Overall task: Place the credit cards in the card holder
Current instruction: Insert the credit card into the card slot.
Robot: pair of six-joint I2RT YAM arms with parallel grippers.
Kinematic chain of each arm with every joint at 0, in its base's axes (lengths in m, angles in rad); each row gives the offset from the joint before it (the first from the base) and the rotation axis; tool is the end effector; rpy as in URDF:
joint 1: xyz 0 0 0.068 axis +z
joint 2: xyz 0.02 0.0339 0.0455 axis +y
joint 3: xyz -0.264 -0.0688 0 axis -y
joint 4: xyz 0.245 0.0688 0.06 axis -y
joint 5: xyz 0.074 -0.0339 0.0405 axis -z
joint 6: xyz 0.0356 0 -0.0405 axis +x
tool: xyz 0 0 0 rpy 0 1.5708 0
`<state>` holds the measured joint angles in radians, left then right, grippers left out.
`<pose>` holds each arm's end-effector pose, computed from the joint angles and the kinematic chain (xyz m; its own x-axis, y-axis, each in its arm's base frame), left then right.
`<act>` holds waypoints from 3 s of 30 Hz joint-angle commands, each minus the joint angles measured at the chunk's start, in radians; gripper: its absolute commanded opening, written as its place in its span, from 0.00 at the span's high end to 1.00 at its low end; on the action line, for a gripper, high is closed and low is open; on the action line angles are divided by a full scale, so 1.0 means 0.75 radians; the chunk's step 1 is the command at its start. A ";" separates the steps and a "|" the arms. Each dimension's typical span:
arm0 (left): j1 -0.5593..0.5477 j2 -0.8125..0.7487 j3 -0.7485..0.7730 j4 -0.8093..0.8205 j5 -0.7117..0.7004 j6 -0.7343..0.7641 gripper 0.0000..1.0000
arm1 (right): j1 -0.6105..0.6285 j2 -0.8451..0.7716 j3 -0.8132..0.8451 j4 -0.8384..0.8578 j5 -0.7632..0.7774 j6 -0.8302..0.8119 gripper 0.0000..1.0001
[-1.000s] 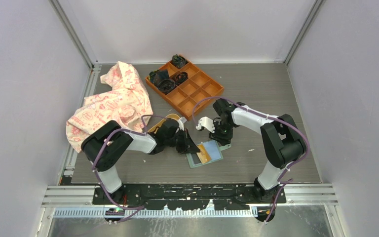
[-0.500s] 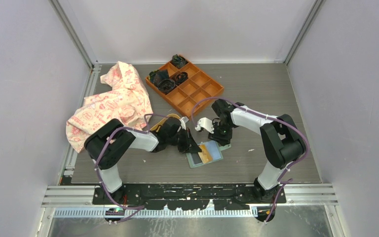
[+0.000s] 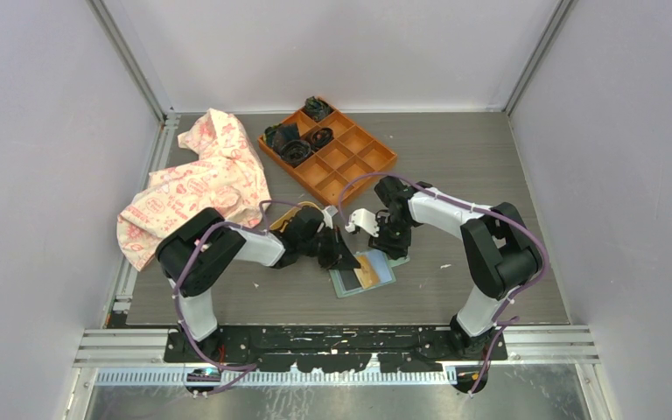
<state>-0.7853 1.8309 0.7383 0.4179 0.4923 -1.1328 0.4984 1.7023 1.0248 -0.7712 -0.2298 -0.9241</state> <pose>0.2259 -0.2496 0.1129 -0.9880 -0.1407 -0.0638 -0.0251 0.5536 -0.8324 0.2564 0.1488 0.1605 -0.1344 -0.9579 -0.2538 -0.9909 0.1287 0.0390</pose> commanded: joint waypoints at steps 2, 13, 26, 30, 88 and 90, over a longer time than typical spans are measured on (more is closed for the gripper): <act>-0.008 0.043 0.017 -0.035 -0.051 0.049 1.00 | 0.012 -0.015 0.037 0.009 -0.019 0.036 0.57; -0.008 0.075 0.036 -0.038 -0.084 0.042 0.99 | 0.008 -0.233 0.034 0.048 -0.076 0.096 0.48; -0.008 0.099 0.030 0.022 -0.058 0.024 0.97 | 0.204 -0.474 -0.136 0.093 -0.540 -0.143 0.73; -0.008 0.101 0.026 0.027 -0.056 0.026 0.96 | 0.365 -0.429 -0.158 0.184 -0.425 -0.098 0.83; -0.008 0.093 0.009 0.063 -0.022 0.027 0.76 | 0.413 -0.209 -0.142 0.136 0.146 -0.219 0.86; -0.006 0.070 0.003 0.056 -0.031 0.034 0.76 | 0.390 -0.231 -0.134 0.121 0.099 -0.210 0.86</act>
<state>-0.7872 1.9057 0.7658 0.5465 0.4976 -1.1484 0.8303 1.5646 0.8944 -0.6167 -0.1711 -1.0725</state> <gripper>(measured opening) 0.233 0.139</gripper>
